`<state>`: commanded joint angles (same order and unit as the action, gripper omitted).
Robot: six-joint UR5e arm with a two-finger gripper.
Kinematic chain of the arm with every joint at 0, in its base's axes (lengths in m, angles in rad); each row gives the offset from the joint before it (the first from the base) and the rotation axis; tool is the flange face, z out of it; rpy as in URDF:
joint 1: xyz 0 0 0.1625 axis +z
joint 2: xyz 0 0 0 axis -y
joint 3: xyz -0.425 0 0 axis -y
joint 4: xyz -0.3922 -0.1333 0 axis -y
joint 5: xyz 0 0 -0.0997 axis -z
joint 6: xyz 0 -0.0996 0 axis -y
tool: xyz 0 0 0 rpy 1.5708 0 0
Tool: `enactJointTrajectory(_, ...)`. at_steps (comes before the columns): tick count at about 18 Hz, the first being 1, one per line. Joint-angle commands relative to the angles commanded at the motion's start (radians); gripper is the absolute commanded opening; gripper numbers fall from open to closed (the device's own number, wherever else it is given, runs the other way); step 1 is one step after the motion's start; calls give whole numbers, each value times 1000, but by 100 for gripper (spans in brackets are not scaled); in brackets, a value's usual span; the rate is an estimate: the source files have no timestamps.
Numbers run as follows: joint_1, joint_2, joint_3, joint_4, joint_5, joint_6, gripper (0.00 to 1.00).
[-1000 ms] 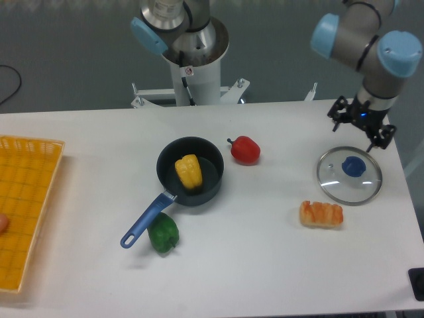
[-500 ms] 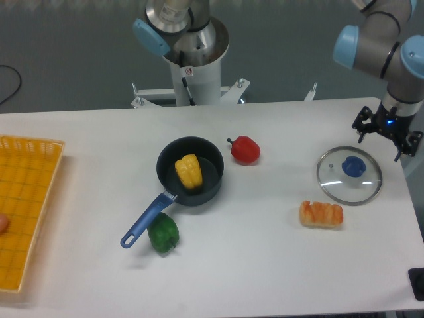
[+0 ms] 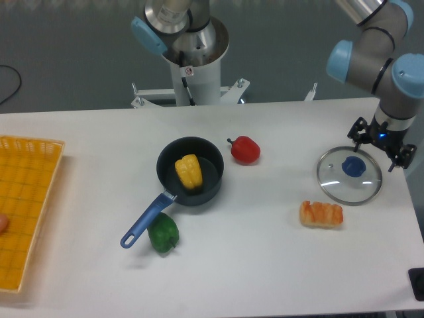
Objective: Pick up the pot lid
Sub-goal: 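Lower the gripper around the blue knob of the glass lid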
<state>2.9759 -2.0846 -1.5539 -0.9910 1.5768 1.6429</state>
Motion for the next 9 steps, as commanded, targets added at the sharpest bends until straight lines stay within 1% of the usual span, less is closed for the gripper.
enactJointTrajectory(2,-8,-3,0,0,22,0,100)
enactJointTrajectory(4,-12,-15,0,15,23,2,100)
enactJointTrajectory(6,-28,-29,0,18,26,-2,100)
enactJointTrajectory(9,-29,-31,-6,20,26,-5,100)
